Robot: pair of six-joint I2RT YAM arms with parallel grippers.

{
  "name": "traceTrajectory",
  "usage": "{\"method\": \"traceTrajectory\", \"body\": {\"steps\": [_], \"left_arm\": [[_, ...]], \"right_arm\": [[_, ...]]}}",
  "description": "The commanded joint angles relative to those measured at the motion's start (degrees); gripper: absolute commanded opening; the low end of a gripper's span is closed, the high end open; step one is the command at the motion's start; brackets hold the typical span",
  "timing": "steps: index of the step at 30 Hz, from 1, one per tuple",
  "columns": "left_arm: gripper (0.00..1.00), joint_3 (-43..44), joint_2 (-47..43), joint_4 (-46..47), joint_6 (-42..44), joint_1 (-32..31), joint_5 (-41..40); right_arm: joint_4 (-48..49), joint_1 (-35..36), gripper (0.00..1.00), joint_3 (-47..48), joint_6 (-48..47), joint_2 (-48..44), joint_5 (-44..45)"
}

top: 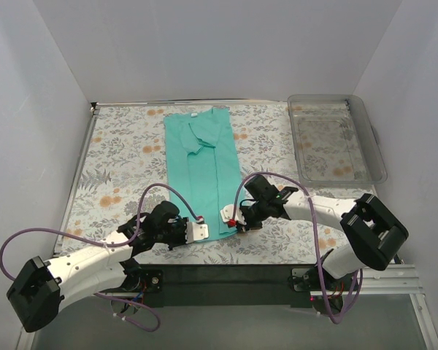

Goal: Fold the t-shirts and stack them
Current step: Fold the tshirt

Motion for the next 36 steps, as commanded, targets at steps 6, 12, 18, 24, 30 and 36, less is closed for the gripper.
{"method": "traceTrajectory", "body": {"steps": [6, 12, 18, 24, 30, 36], "left_arm": [[0.00, 2.84, -0.39, -0.76, 3.16, -0.26, 2.34], [0.00, 8.63, 6.72, -1.55, 8.44, 1.58, 2.69], [0.00, 14.16, 9.46, -3.13, 14.22, 8.26, 5.85], [0.00, 20.40, 15.69, -2.61, 18.10, 14.15, 9.99], [0.00, 26.47, 24.04, -0.67, 19.43, 19.78, 14.47], [0.00, 32.63, 29.58, -0.41, 20.39, 25.31, 16.32]], "right_arm": [[-7.22, -2.92, 0.01, 6.09, -2.46, -2.77, -8.59], [-10.13, -5.47, 0.01, 11.36, -3.60, -0.75, -10.97], [-11.71, -9.07, 0.01, 15.58, -3.78, 1.45, -12.64], [-12.51, -12.85, 0.01, 20.41, -2.73, 6.19, -13.87], [-13.21, -15.84, 0.01, 27.53, -0.27, 12.34, -15.36], [-13.39, -16.55, 0.01, 35.27, 2.89, 18.75, -14.84]]}}
